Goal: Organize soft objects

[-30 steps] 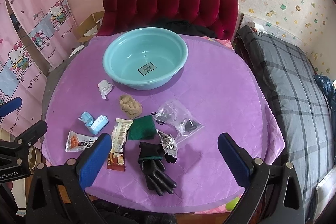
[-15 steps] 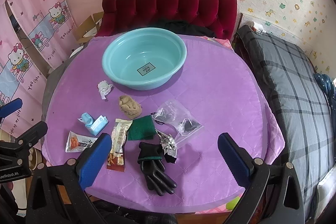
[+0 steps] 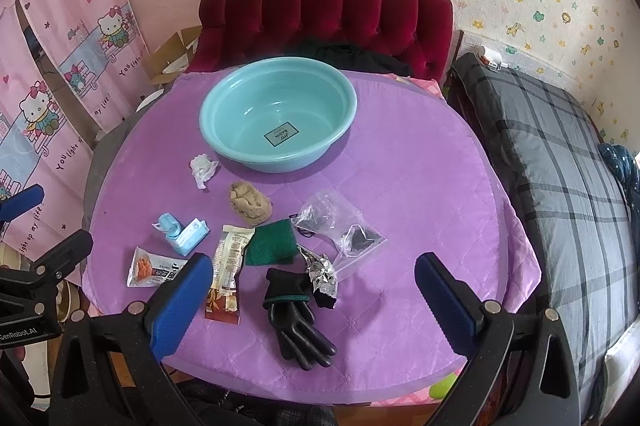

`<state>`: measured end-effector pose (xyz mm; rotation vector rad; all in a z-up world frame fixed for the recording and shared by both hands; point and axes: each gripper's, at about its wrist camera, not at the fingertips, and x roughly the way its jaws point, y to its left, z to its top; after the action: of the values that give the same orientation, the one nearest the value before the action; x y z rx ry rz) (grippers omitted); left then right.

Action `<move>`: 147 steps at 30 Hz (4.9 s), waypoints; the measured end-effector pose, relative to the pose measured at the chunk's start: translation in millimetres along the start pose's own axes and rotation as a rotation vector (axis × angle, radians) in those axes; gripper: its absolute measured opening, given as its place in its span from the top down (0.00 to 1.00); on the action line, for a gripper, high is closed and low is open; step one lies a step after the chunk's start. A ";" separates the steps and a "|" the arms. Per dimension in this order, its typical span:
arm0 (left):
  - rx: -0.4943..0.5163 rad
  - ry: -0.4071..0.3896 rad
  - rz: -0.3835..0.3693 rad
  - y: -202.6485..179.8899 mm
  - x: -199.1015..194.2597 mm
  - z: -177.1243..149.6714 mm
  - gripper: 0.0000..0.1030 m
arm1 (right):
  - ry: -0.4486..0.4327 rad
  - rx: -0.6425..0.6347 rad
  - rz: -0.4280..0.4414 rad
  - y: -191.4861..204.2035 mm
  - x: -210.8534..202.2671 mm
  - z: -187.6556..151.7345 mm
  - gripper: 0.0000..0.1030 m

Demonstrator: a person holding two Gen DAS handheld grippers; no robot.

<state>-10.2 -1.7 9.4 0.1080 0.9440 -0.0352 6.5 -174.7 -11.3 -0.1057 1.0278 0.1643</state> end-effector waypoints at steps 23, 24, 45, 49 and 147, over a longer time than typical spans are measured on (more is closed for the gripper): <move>0.030 0.104 -0.012 8.7 51.3 -35.2 0.00 | 0.102 -0.051 -0.013 0.3 46.3 -23.5 0.00; 0.028 0.117 -0.015 9.9 57.3 -40.4 0.00 | 0.118 -0.055 -0.015 0.0 54.2 -27.5 0.00; 0.034 0.251 -0.030 41.8 166.2 -126.4 0.00 | 0.312 -0.074 0.069 2.6 184.7 -94.0 0.00; 0.040 0.250 -0.054 43.7 172.0 -128.0 0.00 | 0.338 -0.080 0.080 8.2 199.3 -103.1 0.10; 0.176 0.149 -0.230 9.4 170.3 31.9 0.66 | 0.070 -0.050 0.158 3.0 130.6 46.8 0.78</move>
<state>116.1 7.1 -109.3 0.1658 1.0982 -0.3272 111.5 -152.8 -99.3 -0.0760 1.1020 0.3327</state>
